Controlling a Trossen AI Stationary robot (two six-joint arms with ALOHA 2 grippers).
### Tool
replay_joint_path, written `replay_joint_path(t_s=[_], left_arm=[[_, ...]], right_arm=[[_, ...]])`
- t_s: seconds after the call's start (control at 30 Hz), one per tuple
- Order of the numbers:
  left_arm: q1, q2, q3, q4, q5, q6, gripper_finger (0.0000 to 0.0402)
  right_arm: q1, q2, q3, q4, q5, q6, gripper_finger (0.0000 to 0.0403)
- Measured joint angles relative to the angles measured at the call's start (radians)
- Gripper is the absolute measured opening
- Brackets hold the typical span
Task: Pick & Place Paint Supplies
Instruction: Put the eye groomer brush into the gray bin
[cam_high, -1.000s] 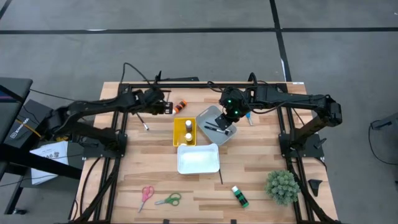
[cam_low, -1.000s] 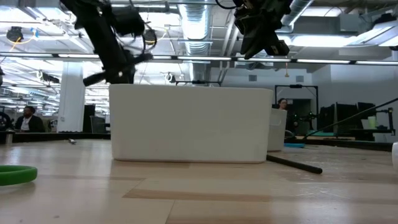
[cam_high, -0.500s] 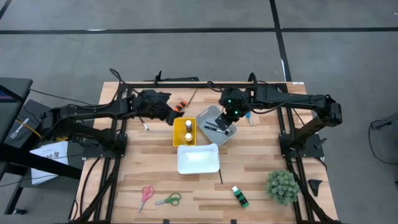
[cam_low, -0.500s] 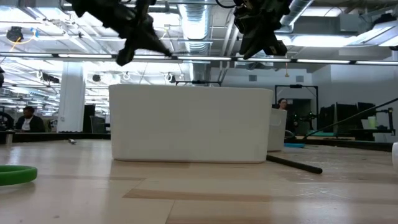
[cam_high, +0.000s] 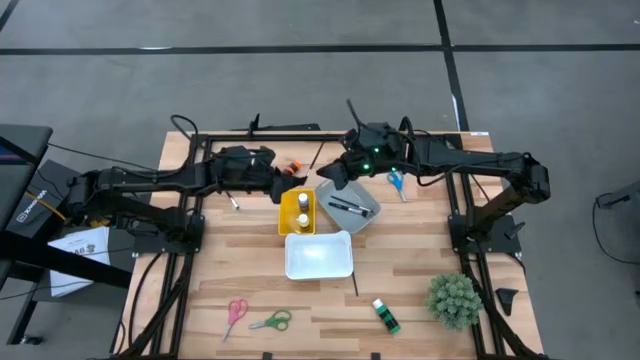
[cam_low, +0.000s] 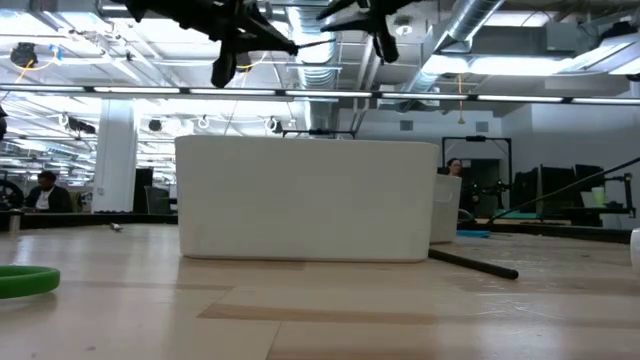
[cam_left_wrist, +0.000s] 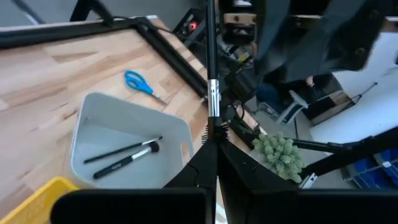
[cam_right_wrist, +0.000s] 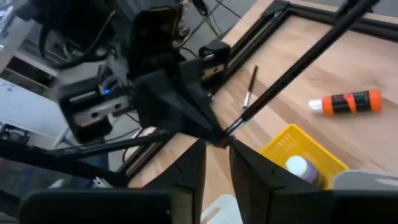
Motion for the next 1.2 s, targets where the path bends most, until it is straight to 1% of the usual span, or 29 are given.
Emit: replay_joint_path(t_s=[0.1,0.17,0.27,0.4,0.5,0.6,0.73,0.87,0.97,1.07,1.1,1.13,1.2], left_arm=[[-0.009,0.000,0.000,0.054,0.004,0.023,0.0000],[-0.012,0.000,0.000,0.107,0.026,0.024,0.0000],[-0.012,0.000,0.000,0.172,0.047,0.024,0.0000],[-0.011,0.000,0.000,0.193,0.047,0.024,0.0000],[-0.011,0.000,0.000,0.198,0.047,0.024,0.0000],[-0.011,0.000,0.000,0.198,0.047,0.024,0.0000],[-0.011,0.000,0.000,0.197,0.047,0.024,0.0000],[-0.011,0.000,0.000,0.197,0.047,0.024,0.0000],[-0.011,0.000,0.000,0.196,0.047,0.024,0.0000],[-0.011,0.000,0.000,0.196,0.048,0.024,0.0000],[-0.011,0.000,0.000,0.196,0.048,0.024,0.0000],[-0.011,0.000,0.000,0.196,0.047,0.024,0.0000],[-0.011,0.000,0.000,0.196,0.048,0.024,0.0000]], right_arm=[[-0.007,0.000,0.000,-0.006,-0.001,0.010,0.0089],[-0.009,0.000,0.000,0.008,-0.007,0.017,0.0109],[-0.007,0.000,0.000,0.061,-0.025,0.036,0.0145],[-0.006,0.000,0.000,0.142,-0.029,0.044,0.0186],[-0.009,0.000,0.000,0.173,-0.028,0.047,0.0202],[-0.019,0.000,0.000,0.171,-0.030,0.047,0.0204],[-0.020,0.000,0.000,0.174,-0.031,0.046,0.0189],[-0.020,0.000,0.000,0.175,-0.029,0.047,0.0160],[-0.020,0.000,0.000,0.175,-0.028,0.053,0.0115],[-0.020,0.000,0.000,0.175,-0.028,0.054,0.0041],[-0.020,0.000,0.000,0.176,-0.028,0.051,0.0023],[-0.020,0.000,0.000,0.176,-0.028,0.048,0.0015],[-0.020,0.000,0.000,0.176,-0.027,0.051,0.0016]])
